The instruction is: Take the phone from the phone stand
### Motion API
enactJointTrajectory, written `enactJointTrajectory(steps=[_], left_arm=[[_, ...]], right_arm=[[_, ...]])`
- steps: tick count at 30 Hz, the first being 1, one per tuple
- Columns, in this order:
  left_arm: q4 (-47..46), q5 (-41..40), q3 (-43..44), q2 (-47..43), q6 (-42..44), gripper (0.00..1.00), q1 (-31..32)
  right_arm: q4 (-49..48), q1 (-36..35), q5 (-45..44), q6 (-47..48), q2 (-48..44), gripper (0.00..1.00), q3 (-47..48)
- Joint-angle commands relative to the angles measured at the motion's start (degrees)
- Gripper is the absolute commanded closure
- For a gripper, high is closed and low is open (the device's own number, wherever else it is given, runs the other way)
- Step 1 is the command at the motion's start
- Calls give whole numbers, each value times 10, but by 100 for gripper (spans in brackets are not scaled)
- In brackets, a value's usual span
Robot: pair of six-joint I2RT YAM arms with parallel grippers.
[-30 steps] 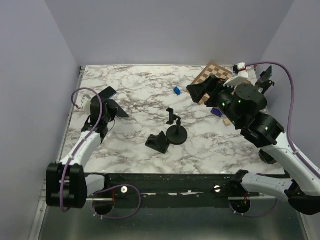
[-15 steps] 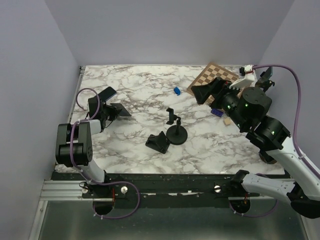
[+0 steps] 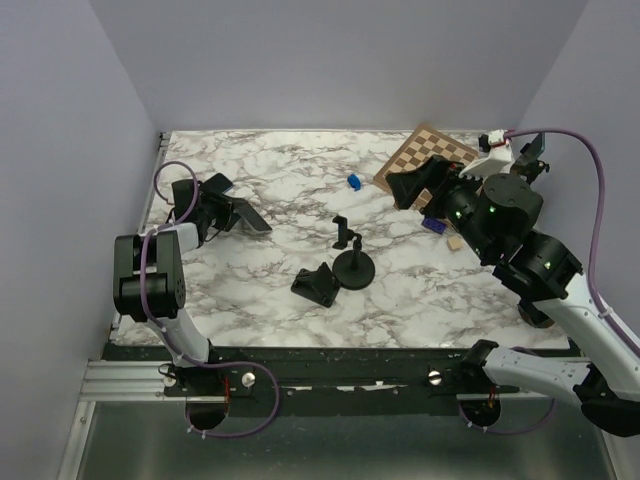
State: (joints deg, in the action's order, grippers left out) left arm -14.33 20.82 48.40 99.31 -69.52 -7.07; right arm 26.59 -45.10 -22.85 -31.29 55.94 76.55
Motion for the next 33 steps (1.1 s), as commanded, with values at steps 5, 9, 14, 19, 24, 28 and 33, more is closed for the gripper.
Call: enactJointTrajectory(steps=[5,9,14,19,24,28,33], left_arm=[[104,-8,36,-34,19,31,-5],[186,-54,67,-65,46,12,-5],[208,-80,79,-102,73,11,-3],[162,-48,81,-130,105,11,14],[105,-40,89,-188,170,11,66],[62,-64,78,-264,251,11,131],[12,-76,60,-346,356,11,221]], right_arm=[[21,-1,-37,25,0,0,22],[21,-1,-38,26,1,0,16],[49,-1,-47,28,29,0,20],[81,-1,-55,21,71,0,31],[71,0,-57,16,89,0,16],[64,-1,-85,9,101,0,0],[50,-1,-147,-4,104,0,-27]])
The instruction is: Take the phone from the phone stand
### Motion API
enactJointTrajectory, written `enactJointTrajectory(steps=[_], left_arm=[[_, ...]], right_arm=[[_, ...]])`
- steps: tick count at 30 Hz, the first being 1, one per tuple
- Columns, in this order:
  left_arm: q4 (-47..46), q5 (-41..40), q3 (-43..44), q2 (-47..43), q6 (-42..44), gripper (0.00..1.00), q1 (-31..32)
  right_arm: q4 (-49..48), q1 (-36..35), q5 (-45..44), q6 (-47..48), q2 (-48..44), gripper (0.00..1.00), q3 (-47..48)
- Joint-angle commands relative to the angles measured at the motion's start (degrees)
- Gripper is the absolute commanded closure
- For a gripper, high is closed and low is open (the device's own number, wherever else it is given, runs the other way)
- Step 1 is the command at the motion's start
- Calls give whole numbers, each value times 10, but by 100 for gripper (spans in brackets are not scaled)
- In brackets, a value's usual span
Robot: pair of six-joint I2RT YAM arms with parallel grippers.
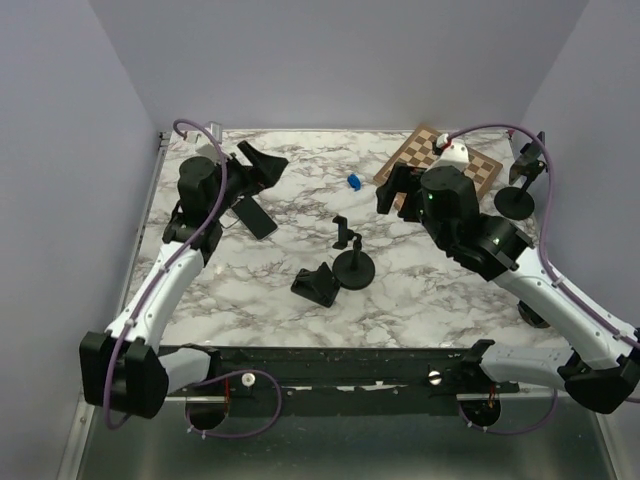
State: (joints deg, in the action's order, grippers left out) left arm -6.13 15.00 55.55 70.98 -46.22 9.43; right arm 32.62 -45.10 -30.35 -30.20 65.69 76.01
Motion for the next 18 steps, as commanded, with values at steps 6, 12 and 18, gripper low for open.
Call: enactJointTrajectory(steps=[6,12,18], left_arm=[[-93,15,-14,-103,213,11,157],[-76,-7,-15,-117,281,11,241],[-59,-20,-9,-105,300,11,276]], right_arm=[[9,39,-155,-20,26,0,-20],[24,217,-53,-19,49,0,-6],[14,346,-46,20,99,0,24]])
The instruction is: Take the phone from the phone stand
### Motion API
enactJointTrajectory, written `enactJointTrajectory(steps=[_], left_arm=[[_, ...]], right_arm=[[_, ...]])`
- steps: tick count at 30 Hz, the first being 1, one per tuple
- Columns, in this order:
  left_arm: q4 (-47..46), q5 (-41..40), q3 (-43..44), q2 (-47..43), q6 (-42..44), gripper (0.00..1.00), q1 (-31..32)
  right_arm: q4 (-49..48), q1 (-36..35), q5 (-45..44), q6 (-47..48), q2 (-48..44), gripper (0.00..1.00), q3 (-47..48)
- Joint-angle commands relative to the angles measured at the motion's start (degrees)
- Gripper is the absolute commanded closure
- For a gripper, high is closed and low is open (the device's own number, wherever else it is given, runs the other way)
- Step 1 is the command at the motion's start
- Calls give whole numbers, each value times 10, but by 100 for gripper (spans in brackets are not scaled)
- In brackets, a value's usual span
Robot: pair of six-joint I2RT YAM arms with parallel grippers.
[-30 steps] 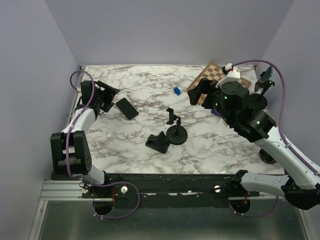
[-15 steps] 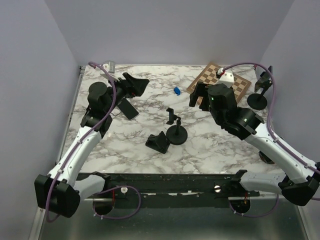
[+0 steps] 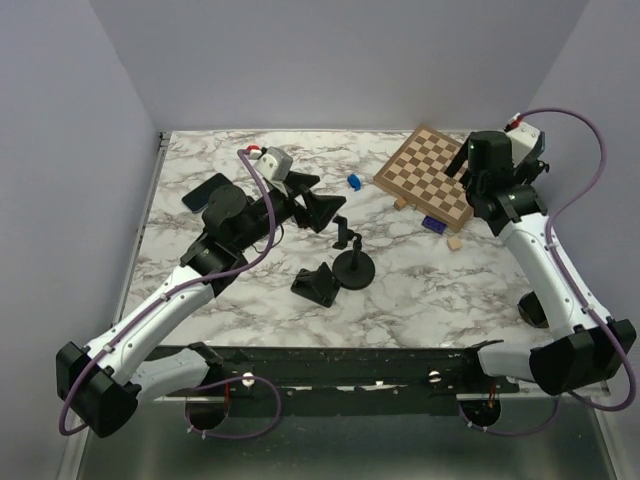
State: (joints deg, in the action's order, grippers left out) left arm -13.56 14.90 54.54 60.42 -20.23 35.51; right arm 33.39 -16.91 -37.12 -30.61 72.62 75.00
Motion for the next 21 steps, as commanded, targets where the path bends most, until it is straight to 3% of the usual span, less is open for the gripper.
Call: enactJointTrajectory(steps=[1,9,15,21], left_arm=[[16,-20,1,1,40,11,18],[22,-9,9,2,23,12,22],[25,3,14,6,-4,12,21],[20,29,18,13,-38,12,10]], right_arm=[[6,88,34,29,40,0,43],[-21,250,69,30,106,0,81],[-76,299,112,24,157,0,92],[-157,303,135,60,201,0,87]])
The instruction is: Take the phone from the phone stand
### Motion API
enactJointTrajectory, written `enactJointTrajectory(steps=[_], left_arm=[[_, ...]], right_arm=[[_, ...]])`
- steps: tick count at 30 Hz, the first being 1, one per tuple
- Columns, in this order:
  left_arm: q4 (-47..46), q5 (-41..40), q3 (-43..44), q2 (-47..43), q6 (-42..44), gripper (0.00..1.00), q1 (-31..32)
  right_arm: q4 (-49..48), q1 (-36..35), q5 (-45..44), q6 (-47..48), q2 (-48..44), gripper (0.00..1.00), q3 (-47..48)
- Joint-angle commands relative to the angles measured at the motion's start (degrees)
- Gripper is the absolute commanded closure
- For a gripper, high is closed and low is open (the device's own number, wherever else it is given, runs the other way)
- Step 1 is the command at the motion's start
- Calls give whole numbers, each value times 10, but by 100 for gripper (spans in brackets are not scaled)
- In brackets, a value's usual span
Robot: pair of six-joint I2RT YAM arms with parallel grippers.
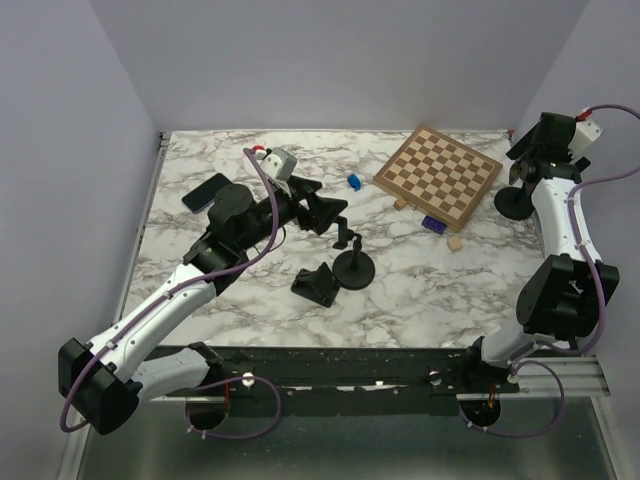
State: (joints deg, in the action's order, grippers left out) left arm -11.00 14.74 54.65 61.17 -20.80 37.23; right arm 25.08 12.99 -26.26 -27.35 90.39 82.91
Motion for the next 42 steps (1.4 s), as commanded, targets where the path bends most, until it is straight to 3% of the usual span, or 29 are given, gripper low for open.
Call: enactJointTrajectory(steps=[1,4,8,14,18,20,29,35,42], left_arm=[[-6,35,18,8,-45,12,-13],[-7,54,20,16,-81,13,-29],[-11,75,22,27,-109,14,-46],[-9,88,25,31,-118,16,-50],[-7,87,25,32,-120,16,-50],[-4,87,27,33,-119,16,-50],[-1,85,28,32,-119,16,-50],[0,85,27,30,-120,16,-50],[1,85,28,28,-121,16,-50]], right_arm=[[-91,4,26,36,29,0,7],[-133,5,19,64,40,0,2],[-162,4,-1,91,56,17,7],[-170,5,26,113,104,21,30],[-173,5,31,120,127,30,42],[-171,5,23,126,132,43,47],[-178,4,4,143,110,86,42],[-173,-2,17,139,54,99,41],[-175,-46,-39,172,-48,99,29]])
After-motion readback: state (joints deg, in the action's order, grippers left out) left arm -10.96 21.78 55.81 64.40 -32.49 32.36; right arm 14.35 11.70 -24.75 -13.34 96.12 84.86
